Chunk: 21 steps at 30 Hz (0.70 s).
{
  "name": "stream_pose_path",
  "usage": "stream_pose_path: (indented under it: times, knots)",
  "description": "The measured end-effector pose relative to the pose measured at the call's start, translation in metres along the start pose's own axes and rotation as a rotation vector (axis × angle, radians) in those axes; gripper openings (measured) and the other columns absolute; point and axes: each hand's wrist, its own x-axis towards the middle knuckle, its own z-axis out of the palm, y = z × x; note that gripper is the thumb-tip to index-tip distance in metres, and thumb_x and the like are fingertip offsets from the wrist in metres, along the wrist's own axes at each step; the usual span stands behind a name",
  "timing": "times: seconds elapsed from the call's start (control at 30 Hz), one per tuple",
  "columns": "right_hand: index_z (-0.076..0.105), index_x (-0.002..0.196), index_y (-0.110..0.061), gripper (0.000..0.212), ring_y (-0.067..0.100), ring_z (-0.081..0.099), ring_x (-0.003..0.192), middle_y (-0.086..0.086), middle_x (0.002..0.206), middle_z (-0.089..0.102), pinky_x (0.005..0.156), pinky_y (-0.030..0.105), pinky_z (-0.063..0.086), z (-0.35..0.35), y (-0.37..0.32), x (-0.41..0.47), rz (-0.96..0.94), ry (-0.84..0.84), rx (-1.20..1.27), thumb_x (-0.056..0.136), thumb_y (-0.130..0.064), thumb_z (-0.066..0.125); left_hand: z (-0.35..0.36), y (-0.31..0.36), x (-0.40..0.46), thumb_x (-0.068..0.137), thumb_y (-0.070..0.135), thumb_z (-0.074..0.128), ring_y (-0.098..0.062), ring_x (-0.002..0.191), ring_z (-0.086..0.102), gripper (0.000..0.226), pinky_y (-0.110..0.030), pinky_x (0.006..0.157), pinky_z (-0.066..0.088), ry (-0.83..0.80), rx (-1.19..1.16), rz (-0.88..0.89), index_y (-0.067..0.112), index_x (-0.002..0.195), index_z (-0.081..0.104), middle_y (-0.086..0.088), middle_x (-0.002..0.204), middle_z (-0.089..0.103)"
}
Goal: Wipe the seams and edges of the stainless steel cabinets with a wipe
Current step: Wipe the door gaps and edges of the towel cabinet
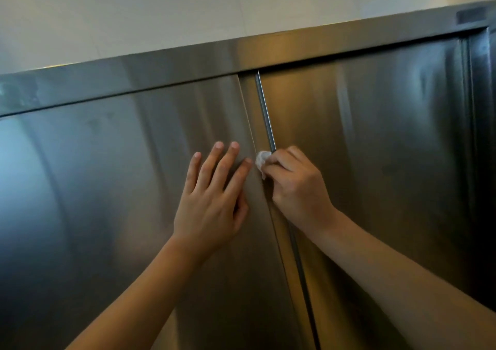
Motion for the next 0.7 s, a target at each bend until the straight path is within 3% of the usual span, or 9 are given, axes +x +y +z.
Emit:
stream_pose_path:
  times: [0.1,0.4,0.63,0.7]
  knots:
    - [0.075,0.099,-0.002,0.012,0.018,0.060,0.093,0.008,0.104,0.070,0.081,0.023,0.050,-0.004,-0.007,-0.036,-0.008,-0.075,0.014,0.099,-0.008,0.065,-0.002,-0.001,0.001,0.102,0.034,0.051,-0.037,0.157,0.022,0.056,-0.062,0.124,0.021,-0.005,-0.002,0.005,0.014,0.153,0.048,-0.016,0.166,0.033]
    - [0.074,0.110,-0.013,0.016,0.008,0.057,0.096,0.000,0.113,0.065,0.073,0.028,0.057,-0.025,-0.011,-0.108,0.022,-0.416,0.064,0.099,-0.016,0.062,0.008,0.018,-0.022,0.098,0.032,0.053,-0.038,0.159,0.012,0.065,-0.061,0.126,0.019,-0.059,-0.007,0.063,0.010,0.158,0.040,-0.015,0.169,0.025]
    - [0.075,0.108,-0.004,0.016,0.017,0.063,0.092,0.006,0.100,0.066,0.079,0.029,0.055,-0.045,-0.012,-0.019,0.086,-0.056,0.123,0.101,-0.009,0.062,0.021,0.035,-0.056,0.099,0.031,0.046,-0.037,0.158,0.015,0.065,-0.062,0.125,0.020,-0.059,-0.045,0.069,0.008,0.159,0.035,-0.016,0.171,0.019]
    - [0.076,0.108,-0.002,0.016,0.019,0.064,0.092,0.008,0.100,0.068,0.080,0.030,0.056,-0.031,-0.010,-0.003,0.079,-0.029,0.089,0.100,-0.006,0.063,0.023,0.040,-0.065,0.101,0.031,0.044,-0.037,0.158,0.015,0.063,-0.062,0.125,0.019,-0.066,-0.045,0.061,0.008,0.159,0.036,-0.017,0.171,0.018]
